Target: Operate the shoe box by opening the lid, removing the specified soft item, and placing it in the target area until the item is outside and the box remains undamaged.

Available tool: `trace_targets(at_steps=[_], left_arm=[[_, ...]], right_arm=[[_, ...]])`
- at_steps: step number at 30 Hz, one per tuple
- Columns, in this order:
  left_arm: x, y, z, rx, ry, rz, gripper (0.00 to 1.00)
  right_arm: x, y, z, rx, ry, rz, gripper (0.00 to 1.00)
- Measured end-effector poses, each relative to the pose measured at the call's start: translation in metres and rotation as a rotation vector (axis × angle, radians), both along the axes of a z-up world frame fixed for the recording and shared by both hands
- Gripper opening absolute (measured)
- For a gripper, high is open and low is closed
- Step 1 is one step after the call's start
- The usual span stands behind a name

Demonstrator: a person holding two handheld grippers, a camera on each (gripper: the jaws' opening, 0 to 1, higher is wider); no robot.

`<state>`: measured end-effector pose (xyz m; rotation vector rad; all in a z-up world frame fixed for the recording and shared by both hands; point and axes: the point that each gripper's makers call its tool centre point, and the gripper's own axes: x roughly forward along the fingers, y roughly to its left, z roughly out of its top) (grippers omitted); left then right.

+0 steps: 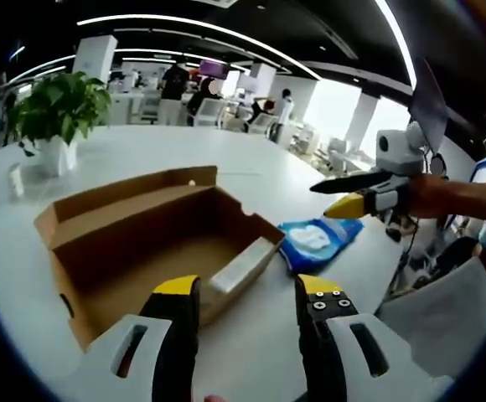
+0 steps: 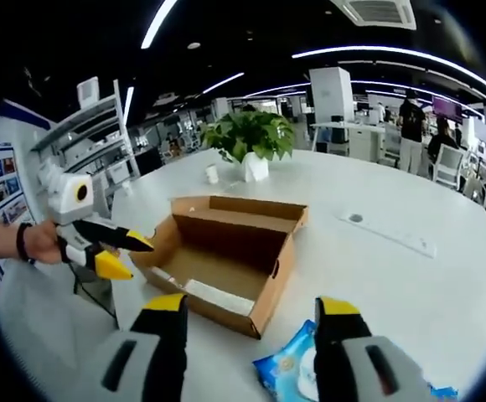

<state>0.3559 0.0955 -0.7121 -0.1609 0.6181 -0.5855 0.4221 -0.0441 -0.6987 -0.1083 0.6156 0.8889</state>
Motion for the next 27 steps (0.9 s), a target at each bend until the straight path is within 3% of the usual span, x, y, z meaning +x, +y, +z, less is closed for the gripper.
trace_targets(at_steps=[4,27], left_arm=[[0.001,0.002,0.000,-0.002,-0.001,0.009,0.46],[0.002,0.007,0.000,0.002,0.005,0.024,0.47]], right_arm=[[0.007,0.009,0.004,-0.010,-0.008,0.033,0.59],[0.031,0.057,-0.016,-0.165,-0.017,0.264,0.60]])
